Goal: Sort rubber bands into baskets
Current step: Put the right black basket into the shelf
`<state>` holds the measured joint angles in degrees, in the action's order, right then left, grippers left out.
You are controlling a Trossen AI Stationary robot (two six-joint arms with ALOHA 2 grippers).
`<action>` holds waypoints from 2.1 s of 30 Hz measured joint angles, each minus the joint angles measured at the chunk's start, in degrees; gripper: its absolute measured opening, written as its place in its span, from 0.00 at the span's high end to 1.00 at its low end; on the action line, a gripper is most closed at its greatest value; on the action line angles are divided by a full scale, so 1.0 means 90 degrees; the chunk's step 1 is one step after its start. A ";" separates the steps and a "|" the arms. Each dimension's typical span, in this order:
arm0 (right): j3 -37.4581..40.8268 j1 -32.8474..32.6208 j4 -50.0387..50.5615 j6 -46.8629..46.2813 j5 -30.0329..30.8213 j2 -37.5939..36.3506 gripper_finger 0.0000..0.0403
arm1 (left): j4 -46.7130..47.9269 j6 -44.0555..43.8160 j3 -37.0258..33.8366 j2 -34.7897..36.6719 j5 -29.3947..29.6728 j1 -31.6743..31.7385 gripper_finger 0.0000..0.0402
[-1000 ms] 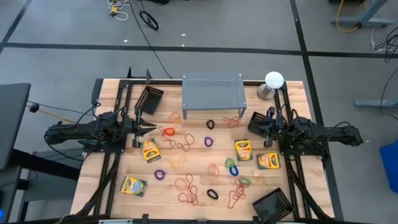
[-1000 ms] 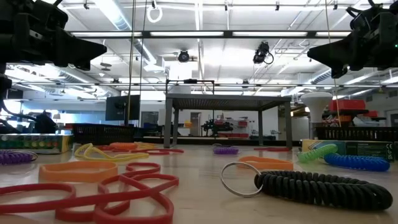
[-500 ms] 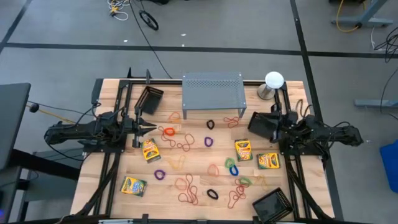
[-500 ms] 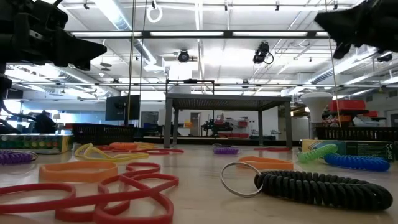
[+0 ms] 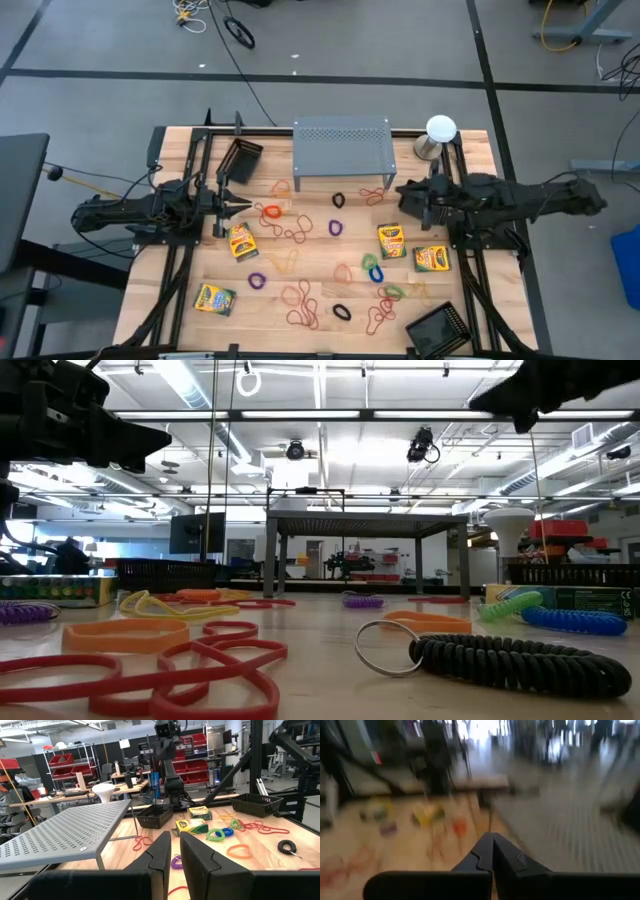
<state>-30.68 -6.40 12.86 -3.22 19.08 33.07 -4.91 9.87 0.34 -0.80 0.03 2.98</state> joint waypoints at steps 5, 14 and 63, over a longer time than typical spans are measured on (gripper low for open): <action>-0.1292 -0.0631 0.2412 -0.1317 0.0642 0.1375 0.99 | 0.0000 -0.0002 0.0002 0.0000 -0.0002 -0.0001 0.88; -0.1987 -0.1019 0.5468 -0.4287 0.0715 0.3291 0.94 | 0.0000 0.0000 0.0000 0.0000 -0.0004 -0.0001 0.88; -0.1432 0.1195 0.4805 -0.3292 -0.1056 0.4618 0.95 | 0.0000 -0.0002 0.0001 0.0000 -0.0007 -0.0002 0.88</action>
<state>-43.57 4.35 56.11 -32.85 9.58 74.63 -4.91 9.85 0.34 -0.80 -0.03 2.96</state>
